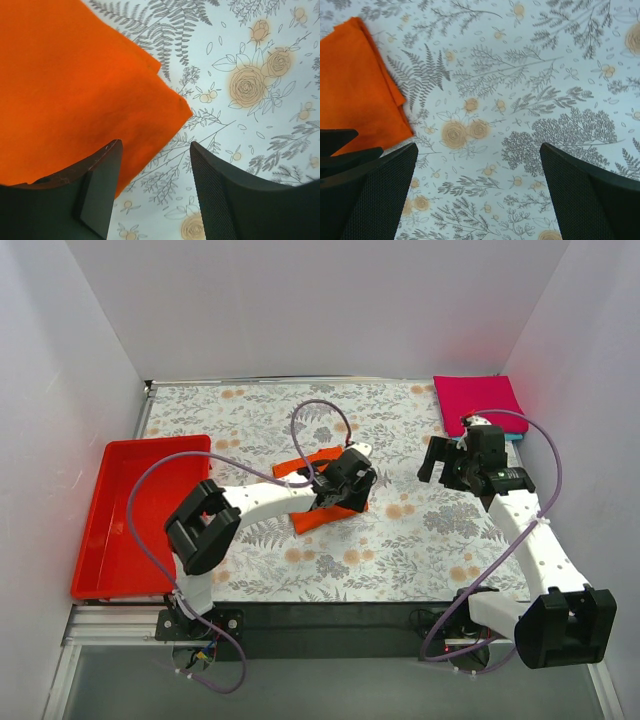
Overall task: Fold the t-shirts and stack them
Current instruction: Neatly place the folded tshirt to the corner
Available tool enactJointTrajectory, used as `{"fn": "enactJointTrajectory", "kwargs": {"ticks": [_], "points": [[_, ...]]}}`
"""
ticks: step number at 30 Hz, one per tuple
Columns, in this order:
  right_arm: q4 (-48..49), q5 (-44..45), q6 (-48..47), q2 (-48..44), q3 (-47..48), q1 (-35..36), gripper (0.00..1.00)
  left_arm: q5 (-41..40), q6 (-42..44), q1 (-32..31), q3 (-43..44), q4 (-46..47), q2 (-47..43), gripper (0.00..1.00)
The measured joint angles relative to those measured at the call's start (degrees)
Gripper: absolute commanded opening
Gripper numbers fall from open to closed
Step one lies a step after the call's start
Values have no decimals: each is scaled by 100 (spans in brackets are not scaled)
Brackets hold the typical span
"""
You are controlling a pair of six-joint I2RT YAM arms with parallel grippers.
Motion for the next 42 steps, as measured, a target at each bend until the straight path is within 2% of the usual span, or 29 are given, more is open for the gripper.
{"fn": "enactJointTrajectory", "kwargs": {"ticks": [8,11,15,16,19,22,27,32,37,42], "points": [[-352,20,164,57,-457,-251,95,-472,573,-494,726,-11,1045,49],[-352,-87,186,168,-463,-256,93,-614,748,-595,855,2,1287,44],[-330,-313,203,341,-463,-256,91,-817,935,-638,909,42,1486,30],[-310,-396,203,389,-463,-256,89,-863,973,-640,909,42,1486,18],[-188,-717,201,492,-487,-256,86,-933,1005,-638,872,116,1473,0],[149,-1172,238,590,-636,-256,86,-992,975,-651,682,293,1375,0],[1093,-2131,669,946,-1237,-251,89,-931,848,-656,-157,448,732,0],[2426,-2983,1425,1587,-1803,-146,97,-833,612,-656,-721,476,28,0],[3416,-3311,2006,2243,-1858,199,98,-706,435,-654,-946,654,-511,0],[4448,-3515,2597,2761,-1818,542,98,-634,343,-654,-1025,745,-625,0]]}}
